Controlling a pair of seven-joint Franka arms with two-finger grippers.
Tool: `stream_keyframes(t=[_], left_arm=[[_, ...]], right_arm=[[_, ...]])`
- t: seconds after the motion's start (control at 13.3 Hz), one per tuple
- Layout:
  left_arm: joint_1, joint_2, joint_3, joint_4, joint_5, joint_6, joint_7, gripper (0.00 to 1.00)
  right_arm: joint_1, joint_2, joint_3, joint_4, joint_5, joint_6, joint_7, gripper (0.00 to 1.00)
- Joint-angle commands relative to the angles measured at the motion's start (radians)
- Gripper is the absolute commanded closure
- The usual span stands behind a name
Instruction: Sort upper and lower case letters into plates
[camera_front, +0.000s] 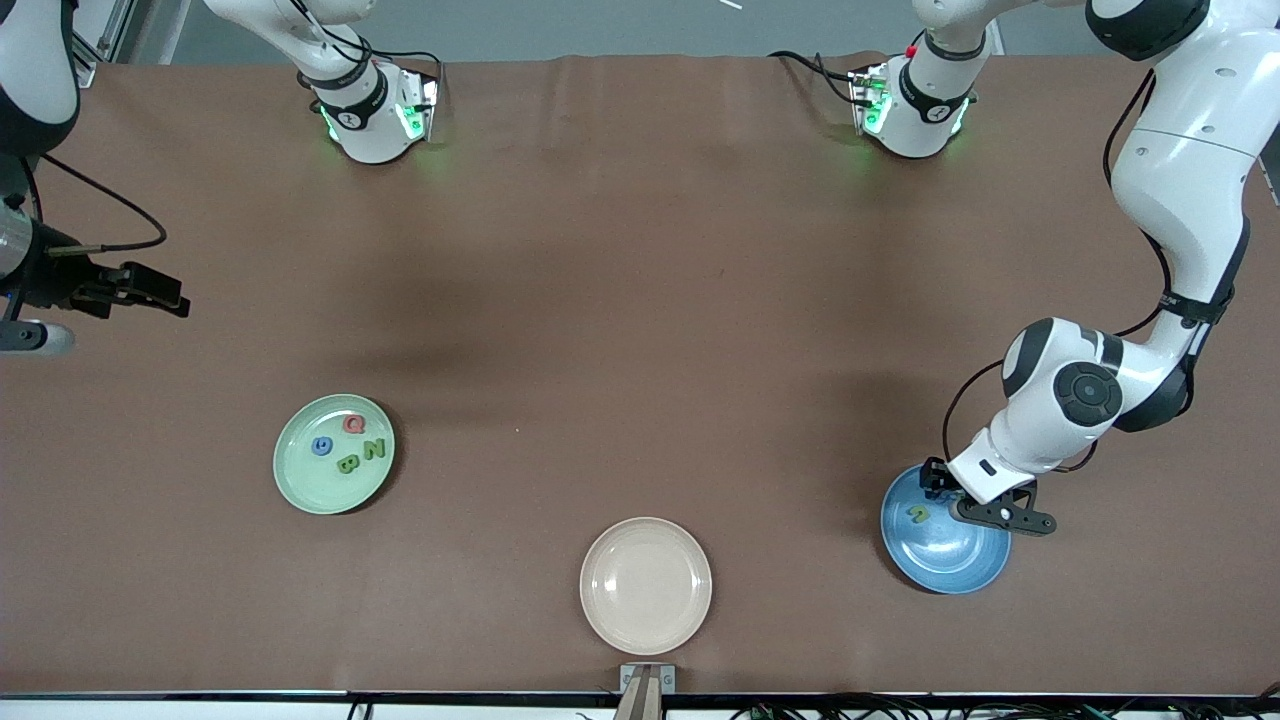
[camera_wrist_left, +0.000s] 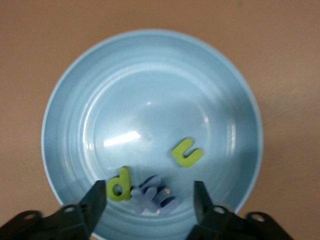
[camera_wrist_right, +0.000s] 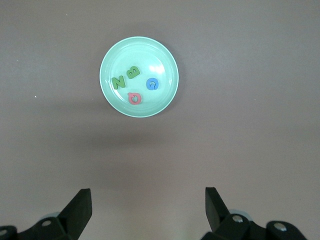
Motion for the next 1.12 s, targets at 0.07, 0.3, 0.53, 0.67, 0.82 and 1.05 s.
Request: stream_keyframes(t=[0.07,0.3,0.53,0.67,0.82,1.05], left_arm=[[0.010,-0.096,-0.060,0.014,0.005,-0.164,0.004,0.00],[0.010,-0.169,-0.120,0.077,-0.013,-0.378,0.006,0.00],[0.010,-0.237,-0.123,0.146,-0.102,-0.558,0.007,0.00],[0.008,-0.289,-0.123,0.148,-0.108,-0.598,0.003,0.00],[0.011,-0.321,-0.123,0.156,-0.112,-0.603,0.004,0.00],[0.007,-0.392,-0.125,0.183,-0.163,-0.695,-0.005,0.00]], right_arm=[[-0.011,-0.096,0.010,-0.075,0.011,0.018,-0.006,0.00],[-0.011,-0.133,0.010,-0.099,0.010,0.017,-0.009,0.00],[-0.011,-0.140,0.010,-0.099,0.000,0.017,-0.022,0.00],[-0.012,-0.150,0.008,-0.097,-0.001,0.017,-0.024,0.00],[-0.017,-0.161,0.005,-0.097,-0.007,0.020,-0.024,0.00],[-0.017,-0.158,0.005,-0.099,-0.010,0.023,-0.029,0.00]])
